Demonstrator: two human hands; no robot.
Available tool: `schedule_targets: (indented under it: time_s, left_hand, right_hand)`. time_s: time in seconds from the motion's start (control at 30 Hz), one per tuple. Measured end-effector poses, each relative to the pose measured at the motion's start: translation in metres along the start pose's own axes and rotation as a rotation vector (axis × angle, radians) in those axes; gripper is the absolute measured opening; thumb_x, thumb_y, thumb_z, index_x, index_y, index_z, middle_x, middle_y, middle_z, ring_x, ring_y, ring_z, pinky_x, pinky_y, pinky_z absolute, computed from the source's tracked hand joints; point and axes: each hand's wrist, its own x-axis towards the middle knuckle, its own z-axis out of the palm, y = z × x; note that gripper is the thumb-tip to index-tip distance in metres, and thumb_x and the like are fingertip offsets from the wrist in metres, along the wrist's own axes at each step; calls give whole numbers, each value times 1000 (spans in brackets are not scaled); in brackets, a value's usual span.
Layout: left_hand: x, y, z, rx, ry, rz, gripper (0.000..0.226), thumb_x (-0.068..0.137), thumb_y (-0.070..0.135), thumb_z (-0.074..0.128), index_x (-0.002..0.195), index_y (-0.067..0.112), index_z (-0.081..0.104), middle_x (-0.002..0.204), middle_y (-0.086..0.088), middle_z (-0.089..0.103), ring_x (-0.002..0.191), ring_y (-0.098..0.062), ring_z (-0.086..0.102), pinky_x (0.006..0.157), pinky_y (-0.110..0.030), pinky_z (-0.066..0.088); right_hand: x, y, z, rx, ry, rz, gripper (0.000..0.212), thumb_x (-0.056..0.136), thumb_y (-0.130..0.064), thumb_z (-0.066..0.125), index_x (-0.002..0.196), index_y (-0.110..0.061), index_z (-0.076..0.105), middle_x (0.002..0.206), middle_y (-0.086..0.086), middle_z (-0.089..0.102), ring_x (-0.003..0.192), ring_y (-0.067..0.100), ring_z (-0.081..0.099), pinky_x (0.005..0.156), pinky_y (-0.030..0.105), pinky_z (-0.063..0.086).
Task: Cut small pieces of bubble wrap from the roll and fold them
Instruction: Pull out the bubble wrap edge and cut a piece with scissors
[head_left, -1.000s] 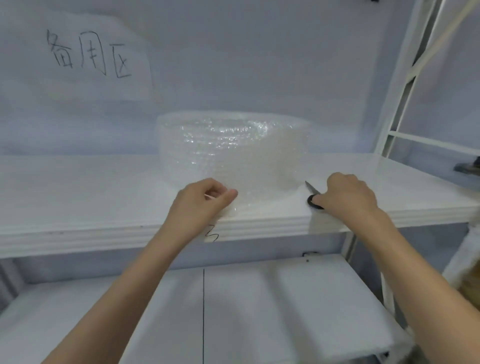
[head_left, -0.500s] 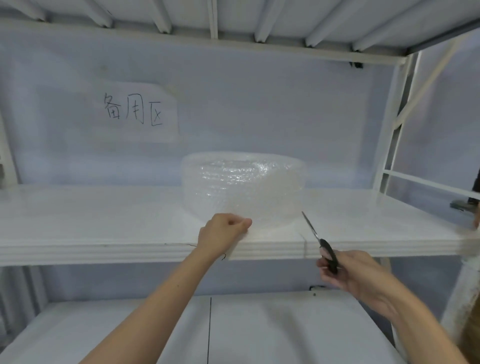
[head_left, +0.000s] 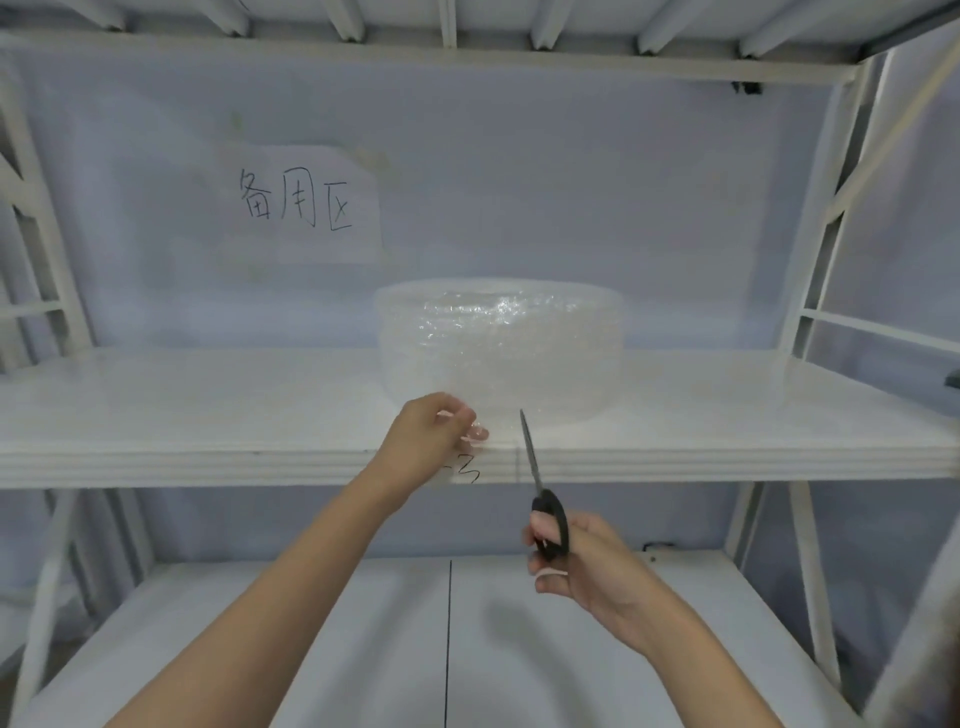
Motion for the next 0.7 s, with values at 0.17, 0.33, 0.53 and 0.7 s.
schedule_targets:
  time_s: [0.17,0.33,0.53,0.7]
  left_hand:
    - [-16,7,-20,-66,-18,0,11,96,16,56,92,10,64,84,-7,76,58,-11,60,62,-25,56]
    - [-27,7,-31,-132,-13,-7,11,96,17,59,92,8,65,77,-3,76,55,-10,59,64,-23,58]
    - [-38,-1,-35,-236,-24,-51,13,93,18,63,93,6,67,77,-5,77,61,-11,61,65,-22,57]
    - [-44,-8,-35,-281,-37,-103,10,90,14,66,93,6,70,76,-4,77,58,-8,62,62,-18,55]
  right_hand:
    - [0,15,24,-4,-84,32,39,83,-46,65,65,-13,55,70,2,57,58,18,54,56,30,46]
    - [-3,32,29,4,-174,17,42,73,-52,60,64,-12,52,68,2,54,57,20,54,52,30,47]
    - [11,27,32,57,-268,-21,52,69,-62,58,73,-11,48,74,1,54,64,19,54,57,31,48]
    - [27,21,37,73,-314,5,51,71,-64,57,71,-14,51,77,2,55,66,19,54,59,32,48]
